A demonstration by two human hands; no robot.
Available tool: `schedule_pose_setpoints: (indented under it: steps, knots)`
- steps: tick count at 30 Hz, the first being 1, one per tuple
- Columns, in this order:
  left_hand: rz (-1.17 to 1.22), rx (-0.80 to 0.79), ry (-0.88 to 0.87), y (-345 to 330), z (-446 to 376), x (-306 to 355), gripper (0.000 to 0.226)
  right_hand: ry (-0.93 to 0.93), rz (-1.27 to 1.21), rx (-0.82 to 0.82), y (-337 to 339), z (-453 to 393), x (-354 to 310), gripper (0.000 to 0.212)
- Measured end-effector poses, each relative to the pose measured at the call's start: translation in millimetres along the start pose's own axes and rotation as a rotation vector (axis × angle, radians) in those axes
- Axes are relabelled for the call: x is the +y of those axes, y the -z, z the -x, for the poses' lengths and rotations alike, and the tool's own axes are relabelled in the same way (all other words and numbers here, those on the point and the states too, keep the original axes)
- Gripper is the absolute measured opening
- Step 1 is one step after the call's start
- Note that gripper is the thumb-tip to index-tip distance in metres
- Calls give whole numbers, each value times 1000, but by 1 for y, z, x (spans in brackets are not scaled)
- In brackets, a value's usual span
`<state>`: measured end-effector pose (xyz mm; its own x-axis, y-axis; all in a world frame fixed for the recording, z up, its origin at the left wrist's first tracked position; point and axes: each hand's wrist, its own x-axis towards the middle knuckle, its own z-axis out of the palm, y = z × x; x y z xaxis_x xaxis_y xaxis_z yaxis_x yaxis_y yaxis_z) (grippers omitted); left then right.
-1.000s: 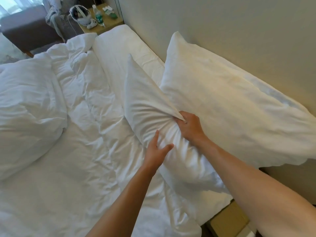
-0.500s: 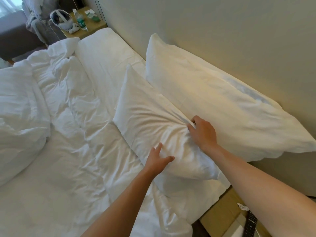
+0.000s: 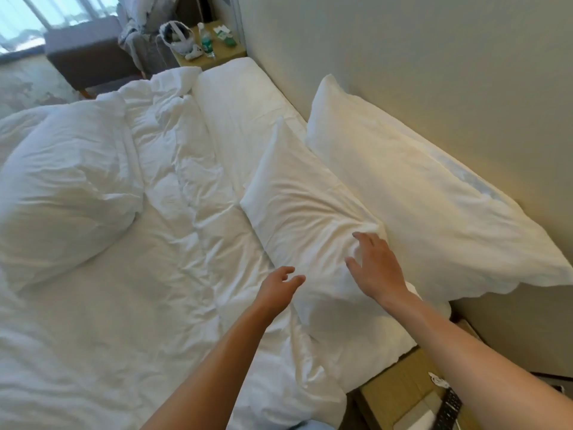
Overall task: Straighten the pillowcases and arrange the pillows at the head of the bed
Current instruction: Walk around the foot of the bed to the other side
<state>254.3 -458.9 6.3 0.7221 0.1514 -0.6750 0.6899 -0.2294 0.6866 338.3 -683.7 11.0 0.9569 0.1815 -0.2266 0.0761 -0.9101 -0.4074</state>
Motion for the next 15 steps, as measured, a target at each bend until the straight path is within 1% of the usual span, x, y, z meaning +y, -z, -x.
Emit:
schedule_pose_setpoints:
  steps: [2,5,8,11,15]
  knots:
    - [63,58,-4,26,27,-19,48,53,-45,-54,-12,29,-20,59]
    - [197,156,-14,65,74,-57,36,114,-107,-133,-38,74,-57,51]
    - [343,290,-28,100,133,-110,26,165,-142,-266,-70,127,-103,42]
    - [514,474,-41,129,207,-178,16,280,-115,-425,-107,193,-153,30]
    - [672,683,-12,156,322,-288,15,446,-99,-560,-162,297,-235,24]
